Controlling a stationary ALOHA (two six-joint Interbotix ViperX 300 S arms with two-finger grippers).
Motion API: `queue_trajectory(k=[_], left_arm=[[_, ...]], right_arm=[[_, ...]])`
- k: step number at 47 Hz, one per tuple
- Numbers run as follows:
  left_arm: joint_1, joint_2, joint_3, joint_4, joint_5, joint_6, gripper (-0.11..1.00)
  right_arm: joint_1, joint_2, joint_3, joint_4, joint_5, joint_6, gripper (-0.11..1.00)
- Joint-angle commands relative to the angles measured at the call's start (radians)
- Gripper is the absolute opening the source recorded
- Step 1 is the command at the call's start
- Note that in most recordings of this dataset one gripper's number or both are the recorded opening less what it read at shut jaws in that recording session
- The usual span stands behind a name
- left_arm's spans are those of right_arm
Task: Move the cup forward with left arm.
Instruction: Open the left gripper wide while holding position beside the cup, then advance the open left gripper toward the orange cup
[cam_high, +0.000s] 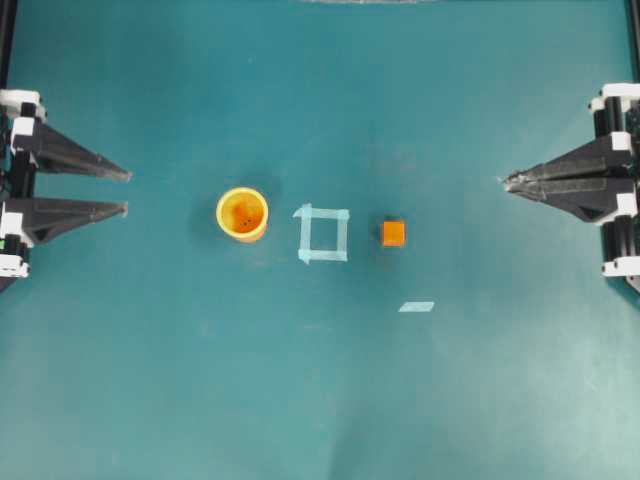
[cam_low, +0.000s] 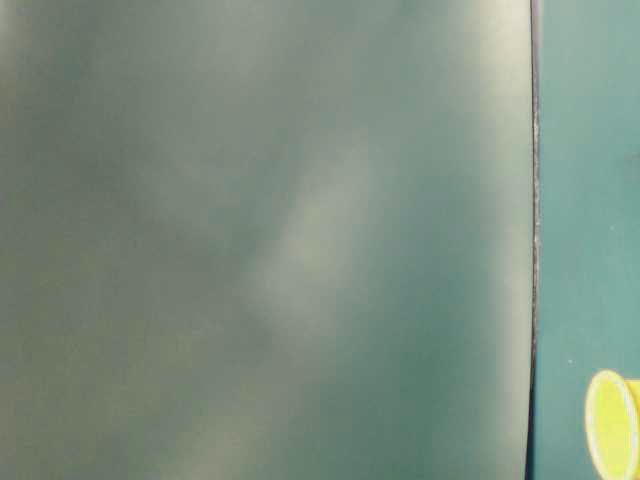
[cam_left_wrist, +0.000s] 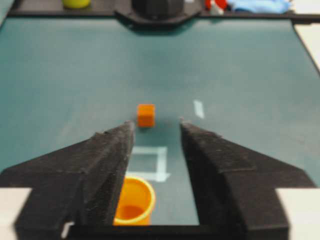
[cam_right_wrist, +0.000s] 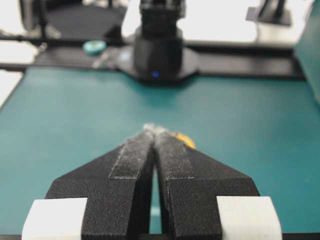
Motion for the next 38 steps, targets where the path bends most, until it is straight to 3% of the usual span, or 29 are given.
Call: queue_trajectory(k=[1, 16, 38], left_arm=[[0.000, 0.009, -0.017, 0.000, -0.005, 0.000, 0.44], [0.000, 0.048, -0.012, 0.002, 0.005, 0.000, 0.49], [0.038, 0.242, -0.017, 0.002, 0.018, 0.003, 0.76]], right_arm=[[-0.002, 0.003, -0.032, -0.002, -0.011, 0.002, 0.00], [-0.002, 0.000, -0.032, -0.002, -0.011, 0.002, 0.00], [-0.002, -0.002, -0.049, -0.002, -0.005, 0.002, 0.00]])
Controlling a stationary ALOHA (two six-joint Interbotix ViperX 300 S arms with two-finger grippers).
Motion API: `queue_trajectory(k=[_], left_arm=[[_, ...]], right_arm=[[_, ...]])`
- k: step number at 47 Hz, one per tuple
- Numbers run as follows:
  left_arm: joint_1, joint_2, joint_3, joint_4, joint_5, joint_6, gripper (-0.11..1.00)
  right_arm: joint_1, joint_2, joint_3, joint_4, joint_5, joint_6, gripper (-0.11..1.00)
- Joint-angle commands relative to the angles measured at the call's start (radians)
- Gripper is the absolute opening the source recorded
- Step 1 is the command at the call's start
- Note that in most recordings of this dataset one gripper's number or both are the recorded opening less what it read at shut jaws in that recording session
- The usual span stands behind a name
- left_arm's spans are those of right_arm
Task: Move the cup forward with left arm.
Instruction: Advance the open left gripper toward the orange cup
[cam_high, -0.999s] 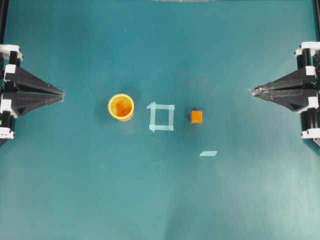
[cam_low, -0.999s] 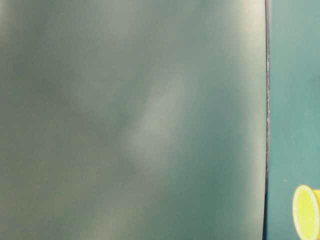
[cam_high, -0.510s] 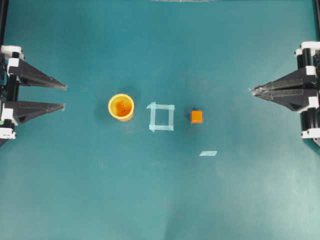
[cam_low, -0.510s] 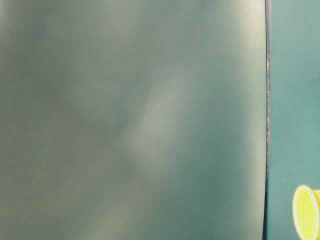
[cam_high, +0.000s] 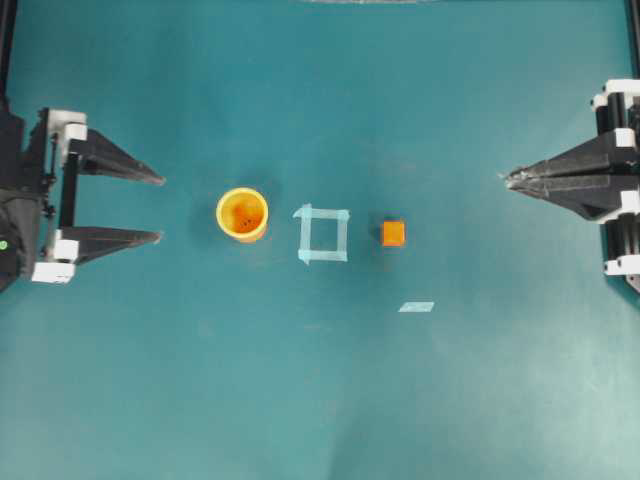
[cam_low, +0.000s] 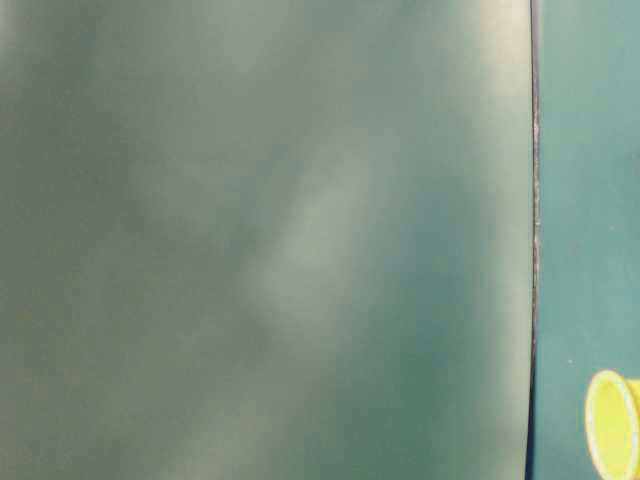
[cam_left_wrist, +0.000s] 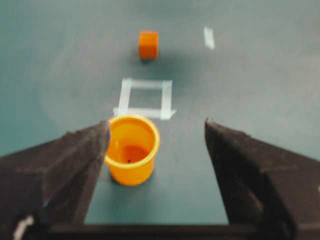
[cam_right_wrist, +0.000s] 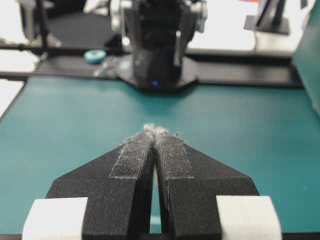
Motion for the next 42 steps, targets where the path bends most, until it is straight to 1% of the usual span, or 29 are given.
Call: queue_trajectory(k=[1, 7, 16, 26, 36, 42], left_arm=[[0.020, 0.038, -0.018, 0.002, -0.008, 0.002, 0.76], [0.035, 0.087, -0.017, 0.005, -0.008, 0.023, 0.79], [0.040, 0.158, -0.006, 0.003, -0.029, 0.051, 0.79], [0.040, 0.262, 0.020, 0.005, -0.124, 0.051, 0.79], [0.040, 0.387, 0.021, 0.003, -0.186, 0.051, 0.79], [0.043, 0.457, 0.009, 0.003, -0.202, 0.051, 0.79]], right_arm=[[-0.002, 0.002, -0.034, -0.002, -0.005, 0.000, 0.00], [-0.002, 0.002, -0.035, -0.002, -0.005, 0.003, 0.00], [-0.002, 0.002, -0.040, -0.002, -0.005, 0.005, 0.00], [-0.002, 0.000, -0.041, -0.002, -0.002, 0.005, 0.00], [-0.002, -0.005, -0.043, -0.002, -0.002, 0.006, 0.00], [-0.002, -0.011, -0.044, -0.002, 0.005, 0.006, 0.00]])
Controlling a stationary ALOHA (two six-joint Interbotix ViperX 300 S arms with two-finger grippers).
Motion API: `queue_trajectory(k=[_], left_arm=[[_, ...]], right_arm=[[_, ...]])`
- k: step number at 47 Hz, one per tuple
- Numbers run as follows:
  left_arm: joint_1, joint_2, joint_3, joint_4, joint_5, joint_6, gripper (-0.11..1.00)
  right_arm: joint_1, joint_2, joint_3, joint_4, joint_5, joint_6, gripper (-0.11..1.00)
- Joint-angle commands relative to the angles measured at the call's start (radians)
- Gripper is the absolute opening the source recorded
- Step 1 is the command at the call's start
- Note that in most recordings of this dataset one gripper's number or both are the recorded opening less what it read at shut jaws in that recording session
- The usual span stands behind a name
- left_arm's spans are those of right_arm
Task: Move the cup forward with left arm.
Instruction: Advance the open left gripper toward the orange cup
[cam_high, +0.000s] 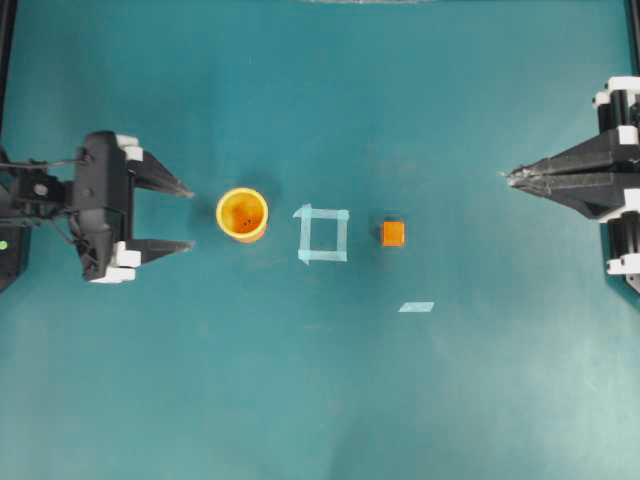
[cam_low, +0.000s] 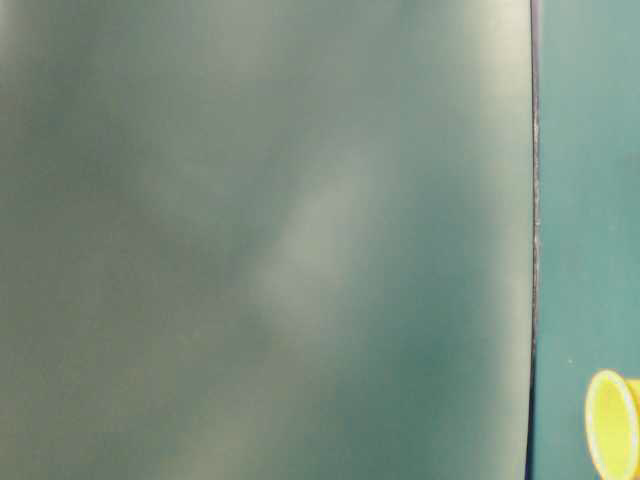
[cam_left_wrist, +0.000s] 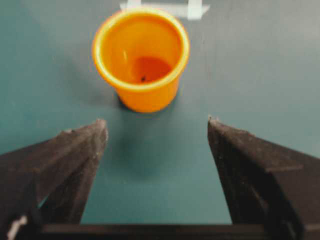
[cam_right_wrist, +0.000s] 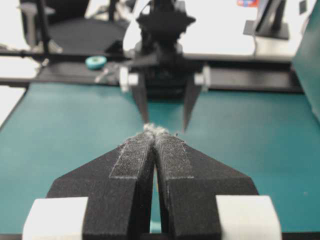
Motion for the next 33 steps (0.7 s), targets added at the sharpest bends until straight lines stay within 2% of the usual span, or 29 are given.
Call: queue_trajectory(k=[1, 16, 33], left_arm=[[0.006, 0.041, -0.023, 0.002, -0.020, 0.000, 0.79], [0.043, 0.167, -0.078, 0.003, -0.098, 0.000, 0.79], [0.043, 0.238, -0.120, 0.003, -0.130, 0.000, 0.79]], right_arm=[[-0.002, -0.003, -0.034, -0.002, 0.002, 0.003, 0.00], [-0.002, -0.025, -0.040, -0.002, 0.031, 0.003, 0.00], [-0.002, -0.038, -0.044, -0.002, 0.043, 0.002, 0.00]])
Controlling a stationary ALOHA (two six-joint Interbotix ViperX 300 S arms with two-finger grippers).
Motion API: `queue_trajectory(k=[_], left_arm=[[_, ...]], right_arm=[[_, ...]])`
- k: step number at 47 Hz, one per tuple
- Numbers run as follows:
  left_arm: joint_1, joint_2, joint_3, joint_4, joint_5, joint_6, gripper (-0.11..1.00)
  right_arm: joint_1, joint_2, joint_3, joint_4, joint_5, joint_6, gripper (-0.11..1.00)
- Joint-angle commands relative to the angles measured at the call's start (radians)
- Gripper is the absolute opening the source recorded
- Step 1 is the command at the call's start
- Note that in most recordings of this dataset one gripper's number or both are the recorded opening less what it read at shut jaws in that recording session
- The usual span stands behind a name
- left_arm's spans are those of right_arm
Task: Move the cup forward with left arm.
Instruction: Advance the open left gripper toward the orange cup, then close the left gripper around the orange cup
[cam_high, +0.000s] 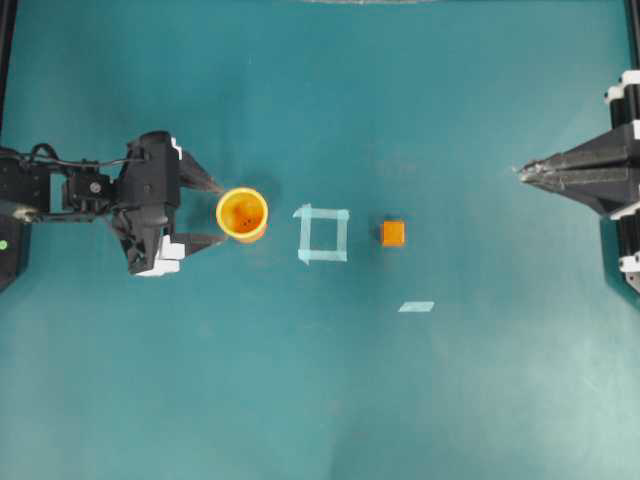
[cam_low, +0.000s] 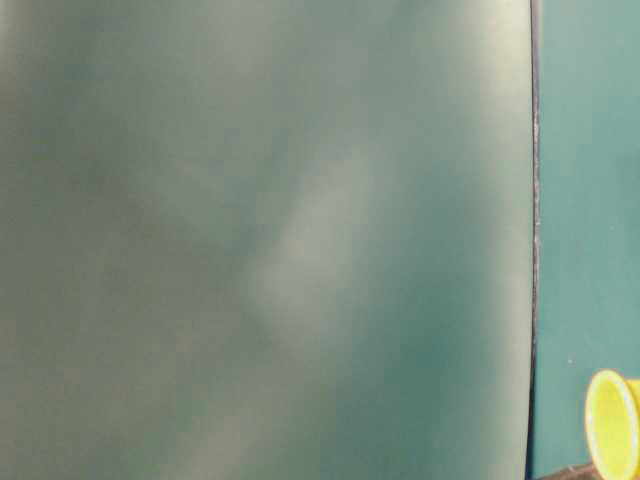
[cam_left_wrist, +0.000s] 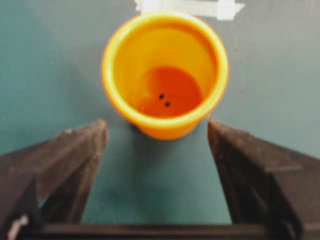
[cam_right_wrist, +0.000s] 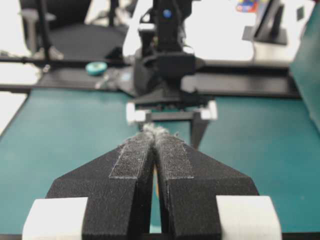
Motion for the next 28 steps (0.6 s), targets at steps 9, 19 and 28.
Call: queue_trajectory(k=[9, 19, 28], left_arm=[[0.000, 0.032, -0.037, 0.003, -0.026, -0.002, 0.79], [-0.006, 0.081, -0.063, 0.003, -0.072, 0.000, 0.79], [-0.025, 0.123, -0.091, 0.003, -0.095, 0.000, 0.79]], right_arm=[[-0.002, 0.000, -0.032, -0.002, -0.002, 0.000, 0.00], [-0.002, -0.002, -0.032, -0.002, -0.002, 0.000, 0.00], [-0.002, -0.002, -0.032, -0.002, -0.002, 0.000, 0.00]])
